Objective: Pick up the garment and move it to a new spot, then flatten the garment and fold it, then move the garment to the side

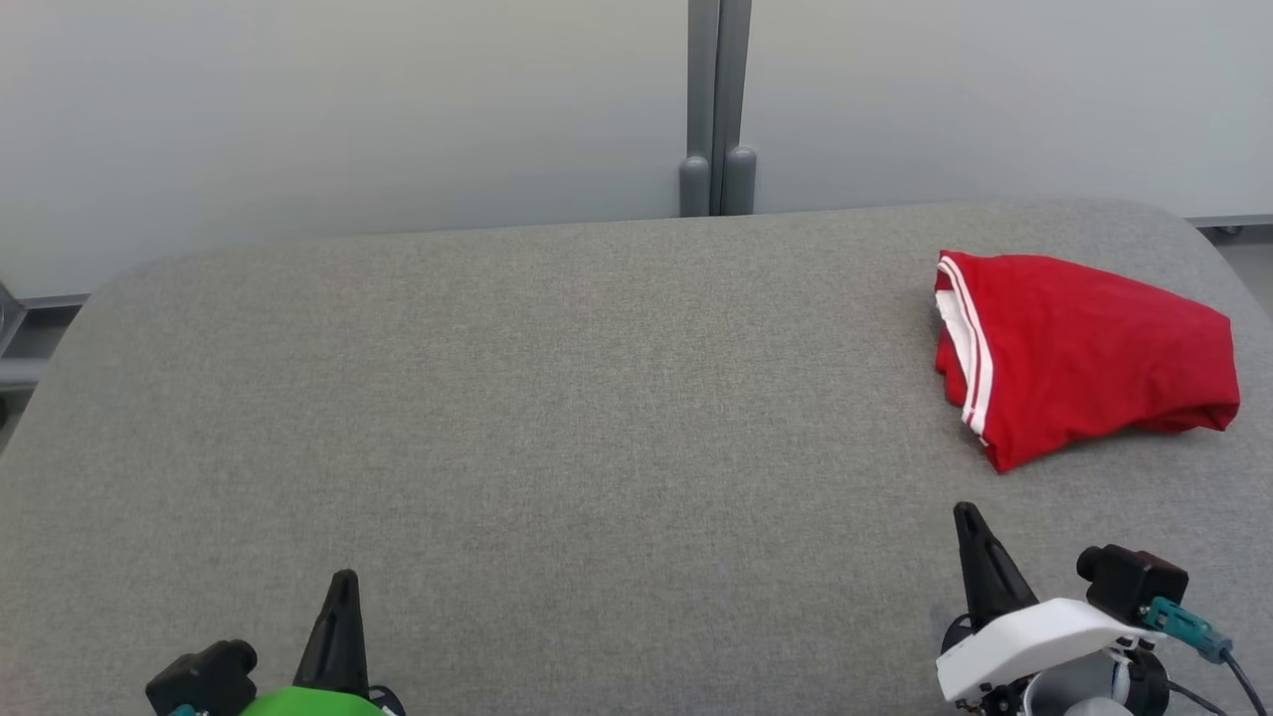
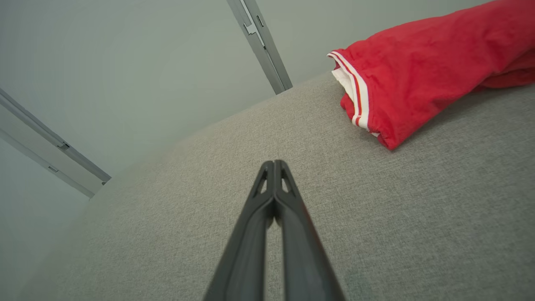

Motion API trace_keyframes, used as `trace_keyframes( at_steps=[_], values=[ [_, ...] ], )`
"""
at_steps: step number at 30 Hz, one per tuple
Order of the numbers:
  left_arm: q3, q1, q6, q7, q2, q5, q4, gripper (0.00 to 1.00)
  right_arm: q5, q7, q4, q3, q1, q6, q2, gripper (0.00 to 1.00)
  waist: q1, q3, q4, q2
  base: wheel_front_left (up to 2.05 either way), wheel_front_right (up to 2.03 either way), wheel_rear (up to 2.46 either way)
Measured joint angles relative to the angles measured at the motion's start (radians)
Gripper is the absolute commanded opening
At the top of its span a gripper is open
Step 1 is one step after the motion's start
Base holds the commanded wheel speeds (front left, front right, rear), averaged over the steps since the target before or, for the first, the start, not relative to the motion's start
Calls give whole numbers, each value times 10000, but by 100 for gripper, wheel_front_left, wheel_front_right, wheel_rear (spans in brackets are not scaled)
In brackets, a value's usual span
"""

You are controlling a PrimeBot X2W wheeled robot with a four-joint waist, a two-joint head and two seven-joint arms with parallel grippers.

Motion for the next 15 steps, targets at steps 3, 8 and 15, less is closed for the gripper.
trace_keyframes(
  at_steps=[3,8,15],
  values=[
    [100,-6,-75,86,0,-412,13,0,391,98,-2,-125,-10,77,17,0,0,24,9,0,0,0,0],
    [173,-32,-180,240,2,-995,98,0,1007,253,0,-316,-28,165,17,0,0,63,25,0,0,0,0],
    [347,-185,-337,437,12,-1781,186,0,1868,468,10,-575,-126,272,15,0,0,117,46,0,0,0,0]
  ],
)
